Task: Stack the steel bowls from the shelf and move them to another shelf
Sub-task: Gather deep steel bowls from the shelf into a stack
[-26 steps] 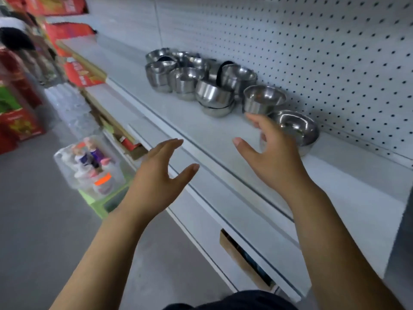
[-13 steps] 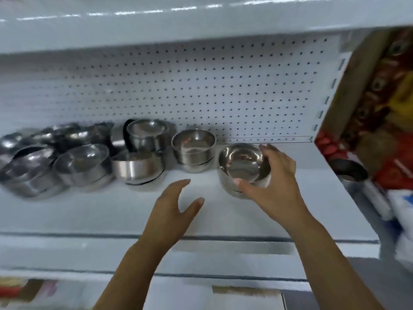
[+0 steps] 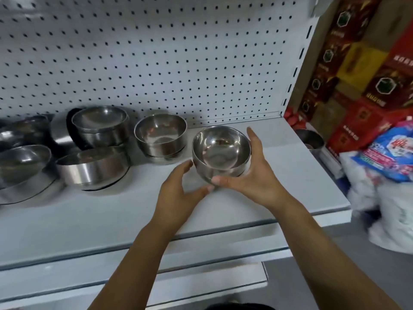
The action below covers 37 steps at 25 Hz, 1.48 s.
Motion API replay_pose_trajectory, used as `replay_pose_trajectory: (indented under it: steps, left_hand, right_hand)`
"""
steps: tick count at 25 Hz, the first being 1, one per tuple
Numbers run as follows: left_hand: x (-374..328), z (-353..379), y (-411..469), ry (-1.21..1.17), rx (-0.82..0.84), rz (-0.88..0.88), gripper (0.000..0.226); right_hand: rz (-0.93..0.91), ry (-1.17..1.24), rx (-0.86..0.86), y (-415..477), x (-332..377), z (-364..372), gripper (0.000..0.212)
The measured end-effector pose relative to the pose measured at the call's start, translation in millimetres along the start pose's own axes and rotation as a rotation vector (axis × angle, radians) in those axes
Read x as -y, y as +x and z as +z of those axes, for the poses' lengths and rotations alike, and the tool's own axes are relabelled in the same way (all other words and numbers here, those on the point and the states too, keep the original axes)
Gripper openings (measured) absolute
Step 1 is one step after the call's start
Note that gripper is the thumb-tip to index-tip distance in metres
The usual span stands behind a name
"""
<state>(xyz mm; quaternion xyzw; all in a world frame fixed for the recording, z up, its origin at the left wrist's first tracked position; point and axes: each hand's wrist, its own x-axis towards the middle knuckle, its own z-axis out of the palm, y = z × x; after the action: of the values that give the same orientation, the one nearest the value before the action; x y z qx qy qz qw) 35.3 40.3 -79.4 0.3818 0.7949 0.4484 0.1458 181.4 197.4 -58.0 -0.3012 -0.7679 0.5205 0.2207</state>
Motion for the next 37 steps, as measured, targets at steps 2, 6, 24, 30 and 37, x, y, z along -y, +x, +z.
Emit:
replay_pose_trajectory:
  steps: [2, 6, 24, 30, 37]
  left_hand:
    - [-1.2, 1.7, 3.3, -0.019, -0.011, 0.0, 0.075]
    - [-1.3, 6.5, 6.7, -0.061, -0.022, 0.004, 0.074]
    - [-16.7, 45.8, 59.9, -0.064, -0.027, 0.008, 0.084]
    - [-15.4, 58.5, 89.0, -0.05, -0.163, -0.046, 0.058]
    - [-20.4, 38.1, 49.0, -0.205, -0.187, -0.057, 0.035]
  right_hand:
    - [-0.032, 0.013, -0.013, 5.4, -2.0, 2.5, 0.151]
    - [-0.03, 0.106, -0.07, 10.4, -3.9, 3.3, 0.139]
    - [-0.119, 0.48, -0.651, -1.4, -23.6, -21.7, 0.116]
    - [-0.107, 0.399, -0.563, 1.8, -25.4, -16.0, 0.126]
    - [-0.106, 0.413, -0.469, -6.8, -23.7, -20.4, 0.117]
